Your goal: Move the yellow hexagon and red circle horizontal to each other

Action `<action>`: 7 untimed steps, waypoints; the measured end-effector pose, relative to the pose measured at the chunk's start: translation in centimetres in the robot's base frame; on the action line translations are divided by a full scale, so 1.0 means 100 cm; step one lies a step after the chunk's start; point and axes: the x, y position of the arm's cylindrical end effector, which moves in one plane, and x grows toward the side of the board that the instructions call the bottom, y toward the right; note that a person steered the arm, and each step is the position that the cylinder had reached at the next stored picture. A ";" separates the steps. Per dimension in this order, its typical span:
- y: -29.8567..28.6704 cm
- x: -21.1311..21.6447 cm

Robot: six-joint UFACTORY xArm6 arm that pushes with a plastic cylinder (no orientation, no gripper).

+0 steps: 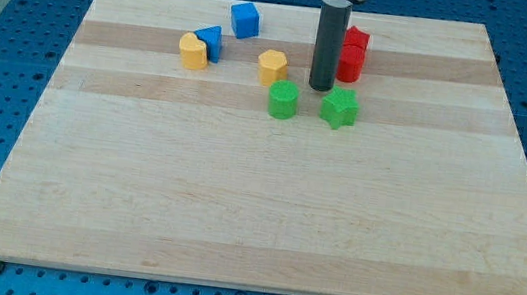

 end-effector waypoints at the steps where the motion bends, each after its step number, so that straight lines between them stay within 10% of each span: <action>1: -0.008 0.011; 7: -0.081 -0.045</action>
